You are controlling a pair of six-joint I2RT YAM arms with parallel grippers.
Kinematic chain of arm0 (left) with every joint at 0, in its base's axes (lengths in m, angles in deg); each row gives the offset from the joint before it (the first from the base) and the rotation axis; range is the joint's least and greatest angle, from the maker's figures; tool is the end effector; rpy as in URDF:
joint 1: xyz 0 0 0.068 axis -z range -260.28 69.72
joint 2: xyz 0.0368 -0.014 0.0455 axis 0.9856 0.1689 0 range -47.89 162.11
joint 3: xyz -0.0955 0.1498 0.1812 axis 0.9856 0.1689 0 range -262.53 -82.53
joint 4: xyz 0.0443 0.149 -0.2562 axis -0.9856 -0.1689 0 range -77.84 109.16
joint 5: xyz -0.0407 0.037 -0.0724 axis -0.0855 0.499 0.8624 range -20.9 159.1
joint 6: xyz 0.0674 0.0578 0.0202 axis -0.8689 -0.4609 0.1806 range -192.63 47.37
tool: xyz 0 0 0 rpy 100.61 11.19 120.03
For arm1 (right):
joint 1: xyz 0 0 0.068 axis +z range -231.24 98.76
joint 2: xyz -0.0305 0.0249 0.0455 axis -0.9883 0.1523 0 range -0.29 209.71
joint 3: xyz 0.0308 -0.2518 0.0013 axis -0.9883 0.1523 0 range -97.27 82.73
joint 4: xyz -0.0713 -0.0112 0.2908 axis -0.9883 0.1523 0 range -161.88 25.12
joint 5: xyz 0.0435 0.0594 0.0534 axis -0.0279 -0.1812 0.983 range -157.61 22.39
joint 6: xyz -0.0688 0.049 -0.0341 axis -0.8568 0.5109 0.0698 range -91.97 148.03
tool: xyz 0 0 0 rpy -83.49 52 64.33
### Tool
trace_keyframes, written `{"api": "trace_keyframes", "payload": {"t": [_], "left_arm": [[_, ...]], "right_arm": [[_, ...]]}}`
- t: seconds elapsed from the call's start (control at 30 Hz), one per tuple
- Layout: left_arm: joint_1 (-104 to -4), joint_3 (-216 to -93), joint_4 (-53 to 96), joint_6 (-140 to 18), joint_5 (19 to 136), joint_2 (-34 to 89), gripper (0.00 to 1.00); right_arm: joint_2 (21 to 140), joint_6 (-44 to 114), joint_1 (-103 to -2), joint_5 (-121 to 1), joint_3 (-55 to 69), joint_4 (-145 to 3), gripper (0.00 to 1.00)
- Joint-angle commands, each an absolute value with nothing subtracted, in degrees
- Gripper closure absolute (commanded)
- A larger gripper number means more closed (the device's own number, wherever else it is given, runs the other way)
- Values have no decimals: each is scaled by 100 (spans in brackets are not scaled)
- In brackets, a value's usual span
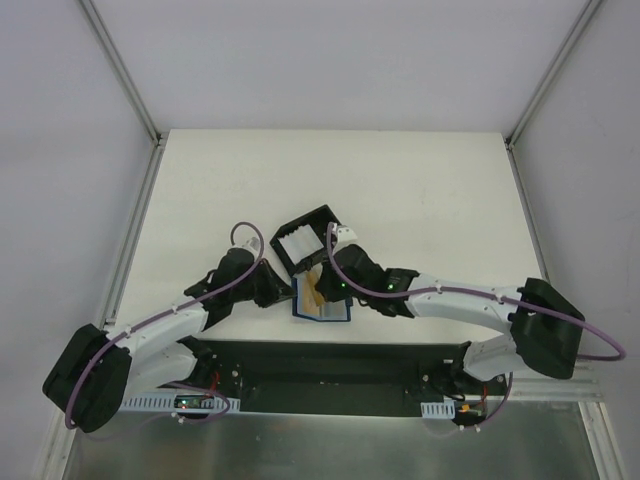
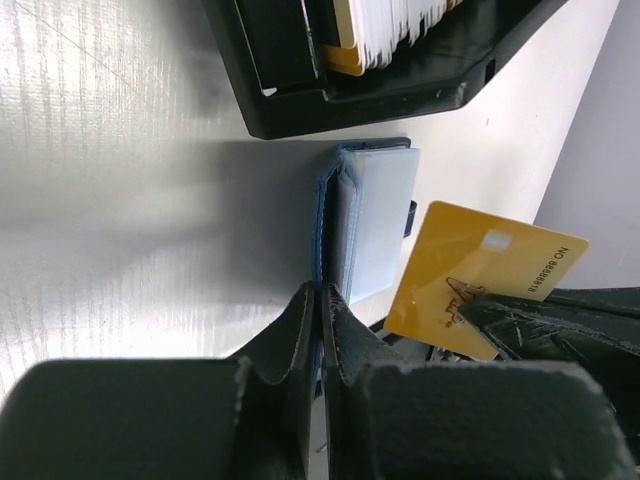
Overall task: Put the credit cards into the card holder
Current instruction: Insert the credit card into the card holder.
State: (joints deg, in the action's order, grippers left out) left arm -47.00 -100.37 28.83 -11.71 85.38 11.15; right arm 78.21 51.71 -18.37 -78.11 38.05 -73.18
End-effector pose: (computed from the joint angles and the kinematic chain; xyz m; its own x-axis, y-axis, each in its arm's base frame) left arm 0.2203 -0.1719 0.1004 -0.8473 -0.4474 -0.2860 -0.0292 0.5771 -0.8162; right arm 0.1828 0.3242 0.1609 -0.5478 -0.2032 -0.8116 -0.6388 0.7280 0.2489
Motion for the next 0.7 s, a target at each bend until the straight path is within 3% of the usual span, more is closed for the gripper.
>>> {"api": "trace_keyframes", "payload": {"t": [0.0, 0.2, 0.67], "left_arm": [[-4732, -9993, 2786, -1067, 8703, 810, 100], [-4732, -10028, 2576, -1181, 8519, 669, 100], [-4732, -10002, 2567, -1172, 8387, 563, 100]], "right_arm": [[8161, 5272, -1770, -7465, 3247, -7610, 100], [8347, 5685, -1708, -7017, 2983, -7215, 100], [8443, 6450, -1567, -7297, 2570, -6028, 100]]}}
